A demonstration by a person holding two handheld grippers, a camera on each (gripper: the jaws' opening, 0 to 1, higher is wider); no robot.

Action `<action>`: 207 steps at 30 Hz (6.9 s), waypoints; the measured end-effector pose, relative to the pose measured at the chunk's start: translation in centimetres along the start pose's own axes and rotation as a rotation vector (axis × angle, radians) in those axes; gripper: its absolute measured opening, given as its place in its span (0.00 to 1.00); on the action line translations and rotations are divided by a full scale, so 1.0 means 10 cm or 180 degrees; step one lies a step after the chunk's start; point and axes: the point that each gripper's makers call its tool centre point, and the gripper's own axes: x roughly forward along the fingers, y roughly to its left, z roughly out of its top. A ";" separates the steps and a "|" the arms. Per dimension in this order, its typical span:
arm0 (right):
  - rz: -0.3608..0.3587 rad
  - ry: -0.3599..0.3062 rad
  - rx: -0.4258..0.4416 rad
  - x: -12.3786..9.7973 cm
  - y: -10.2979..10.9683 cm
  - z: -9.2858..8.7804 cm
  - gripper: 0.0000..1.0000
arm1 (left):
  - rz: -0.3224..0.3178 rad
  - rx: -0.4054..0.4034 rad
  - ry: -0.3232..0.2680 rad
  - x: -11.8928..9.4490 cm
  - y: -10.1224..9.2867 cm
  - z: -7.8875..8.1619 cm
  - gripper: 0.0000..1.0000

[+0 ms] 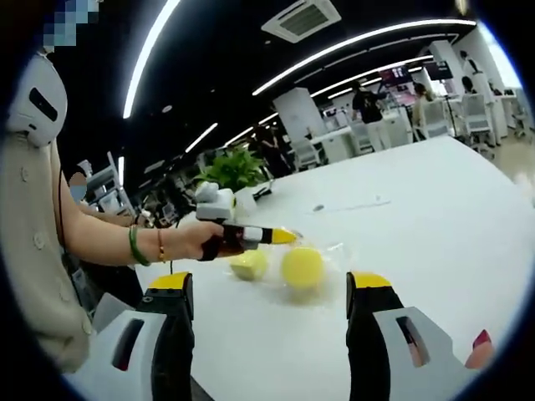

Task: Compare the silicone blocks by pressing each to a similar depth, holding the contact briefly, and releasing to observe deformation and rebound differences across the visible hardness samples.

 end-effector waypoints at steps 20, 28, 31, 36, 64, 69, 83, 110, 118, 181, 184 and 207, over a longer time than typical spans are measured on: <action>0.0092 -0.0045 -0.0201 -0.05 0.26 0.16 0.69 | -0.0300 0.0435 -0.0035 -0.36 -0.41 0.06 0.00; 0.0130 -0.0019 -0.0308 -0.08 0.37 0.19 0.69 | -0.0328 0.0533 -0.0039 -0.49 -0.47 0.05 0.00; 0.0140 -0.0019 -0.0345 -0.09 0.40 0.21 0.69 | -0.0337 0.0546 -0.0041 -0.55 -0.49 0.05 0.00; 0.0166 -0.0027 -0.0423 -0.09 0.47 0.26 0.69 | -0.0338 0.0593 -0.0068 -0.69 -0.51 0.08 0.00; 0.0526 0.0320 -0.1199 0.20 1.00 0.63 0.72 | -0.0470 0.0751 -0.0430 -1.74 -0.71 0.50 0.00; 0.0593 0.0347 -0.1307 0.27 1.08 0.71 0.73 | -0.0480 0.0793 -0.0531 -1.89 -0.76 0.58 0.00; 0.0807 0.0473 -0.1642 0.51 1.33 0.87 0.74 | -0.0527 0.0886 -0.0648 -2.17 -0.89 0.64 0.00; 0.1303 0.1077 -0.1984 1.13 1.50 0.69 0.74 | -0.0597 0.1070 -0.0582 -2.29 -0.90 0.77 0.00; 0.1408 0.1229 -0.2013 1.29 1.47 0.63 0.73 | -0.0628 0.1077 -0.0550 -2.25 -0.90 0.80 0.00; 0.1839 0.1890 -0.1863 1.31 1.67 0.09 0.13 | -0.1001 0.1256 -0.0481 -2.34 -1.24 0.60 0.00; 0.1829 0.1876 -0.1872 1.29 1.69 0.09 0.12 | -0.1004 0.1265 -0.0486 -2.36 -1.26 0.59 0.00; 0.1923 0.1818 -0.1805 1.23 1.84 0.09 0.12 | -0.0998 0.1323 -0.0579 -2.49 -1.31 0.58 0.00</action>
